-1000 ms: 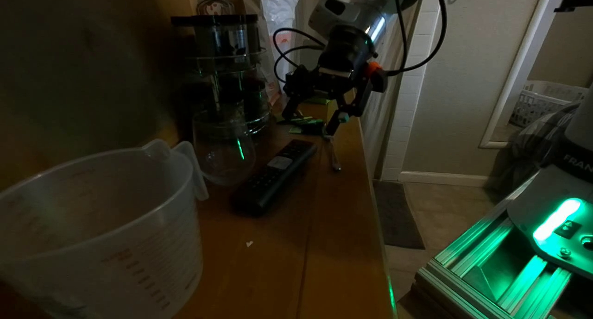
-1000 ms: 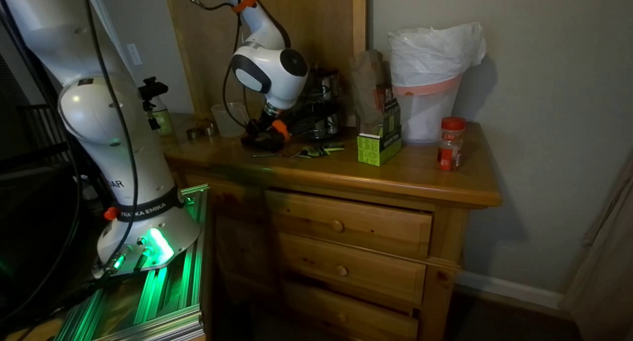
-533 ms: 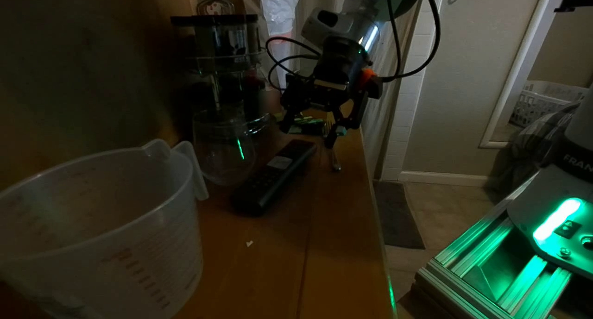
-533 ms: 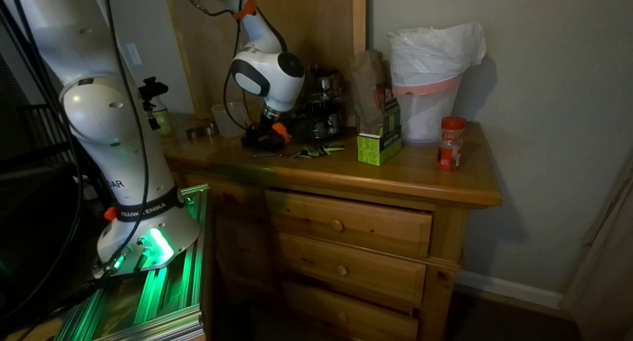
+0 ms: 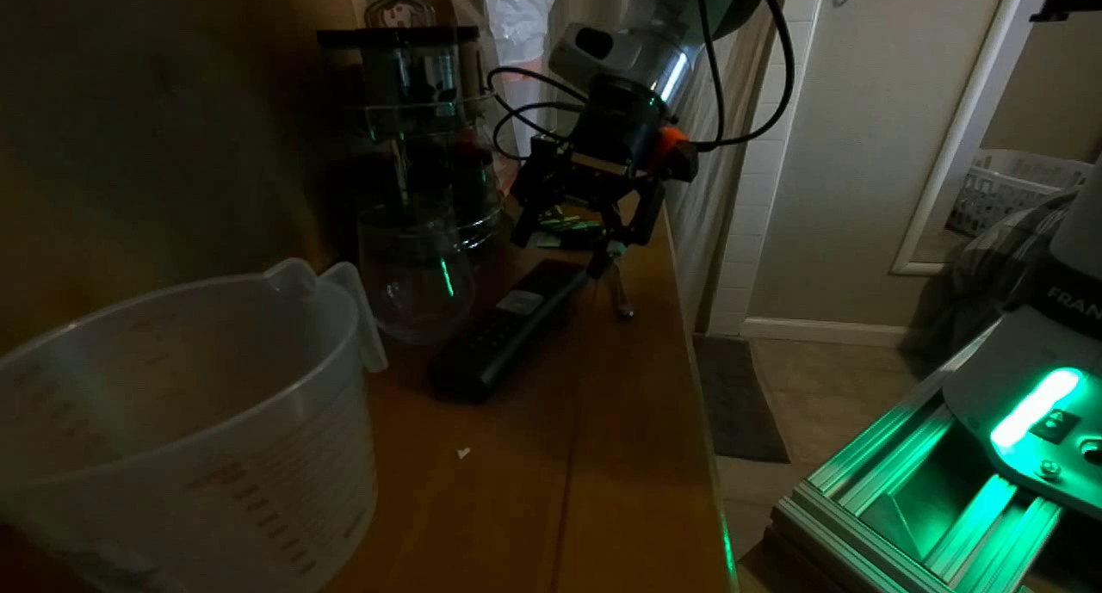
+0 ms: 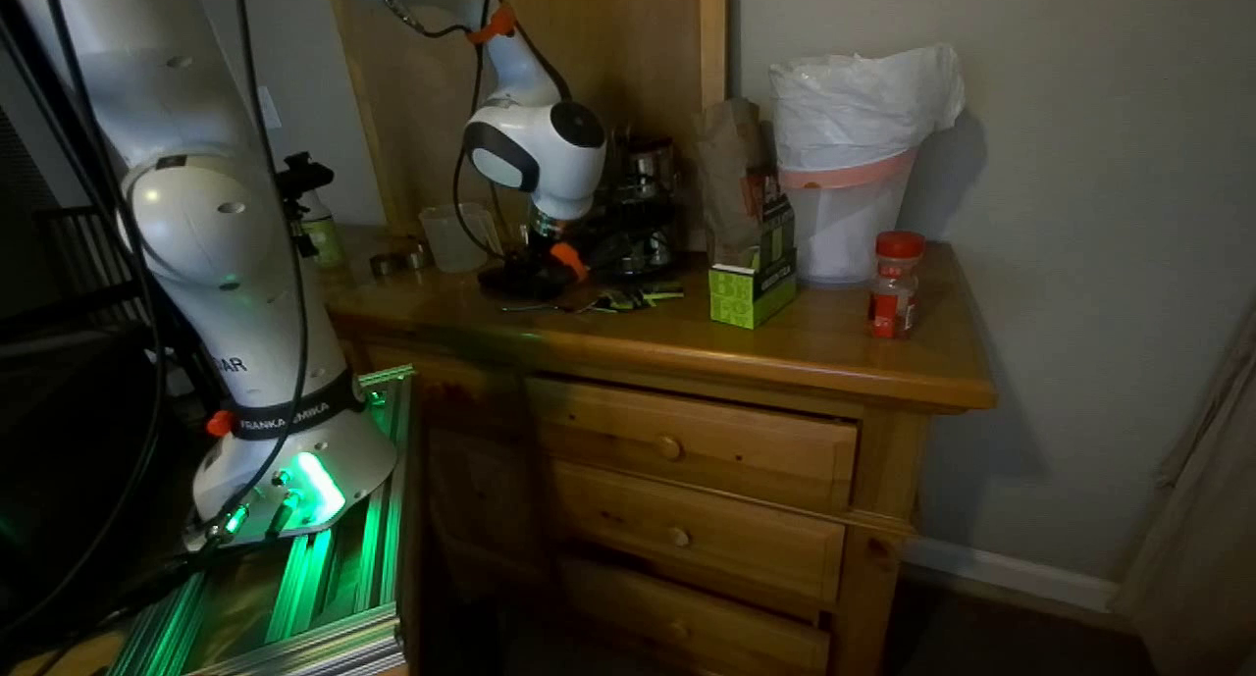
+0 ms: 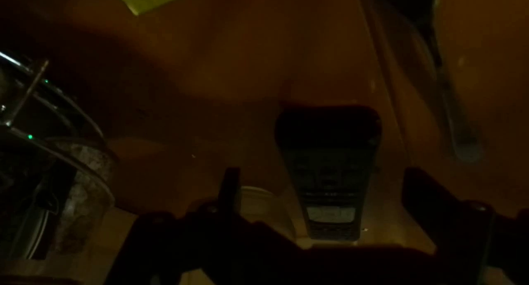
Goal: Put the remote control in the clear jug.
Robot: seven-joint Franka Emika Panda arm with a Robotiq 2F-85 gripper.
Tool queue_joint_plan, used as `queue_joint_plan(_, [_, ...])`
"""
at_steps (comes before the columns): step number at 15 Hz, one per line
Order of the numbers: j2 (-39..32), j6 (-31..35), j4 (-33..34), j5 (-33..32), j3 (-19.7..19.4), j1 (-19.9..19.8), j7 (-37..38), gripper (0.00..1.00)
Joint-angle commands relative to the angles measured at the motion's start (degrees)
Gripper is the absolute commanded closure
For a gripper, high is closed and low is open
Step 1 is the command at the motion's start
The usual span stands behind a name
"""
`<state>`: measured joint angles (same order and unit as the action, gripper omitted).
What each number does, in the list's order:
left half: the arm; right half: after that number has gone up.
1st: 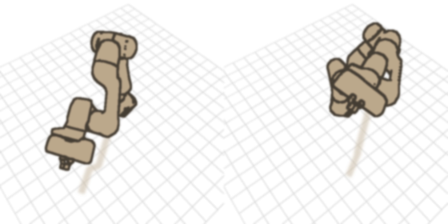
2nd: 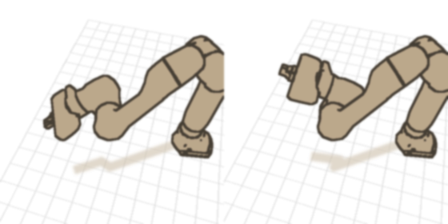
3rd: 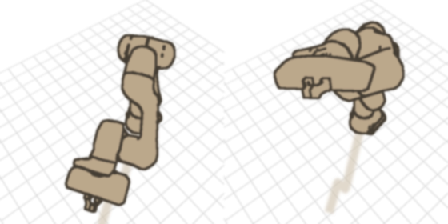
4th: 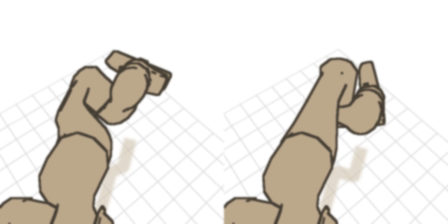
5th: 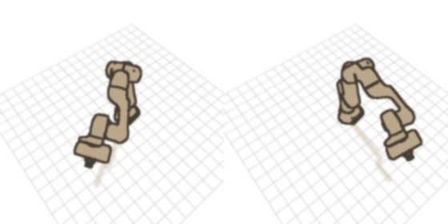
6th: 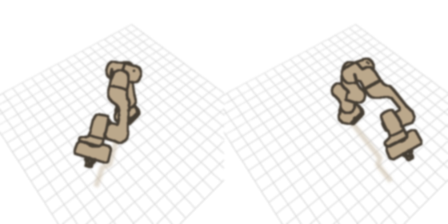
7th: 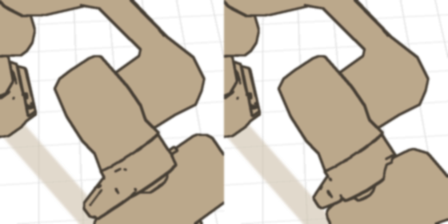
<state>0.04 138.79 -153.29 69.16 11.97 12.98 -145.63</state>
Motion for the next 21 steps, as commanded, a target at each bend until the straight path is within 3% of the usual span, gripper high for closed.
queue_joint_plan(1, [-3.0, 4.3, 1.6, -0.3, 1.1, 0.6, -0.4, 0.02])
queue_joint_plan(4, [-4.3, 6.2, 2.0, -1.6, 1.5, 0.8, 0.7, 0.03])
queue_joint_plan(6, [-4.7, 6.6, 1.9, -2.7, 1.6, 0.8, 1.5, 0.28])
queue_joint_plan(7, [-4.7, 5.9, 1.9, -3.6, 1.5, 0.6, 2.0, 0.3])
queue_joint_plan(12, [-3.3, 3.2, 1.9, -9.6, 0.6, -0.4, 6.8, 0.63])
queue_joint_plan(18, [-0.5, -9.4, 2.1, -18.5, -2.4, -3.5, 10.0, 0.67])
queue_joint_plan(21, [0.4, -18.3, 2.8, -19.7, -4.1, -5.3, 9.5, 0.67])
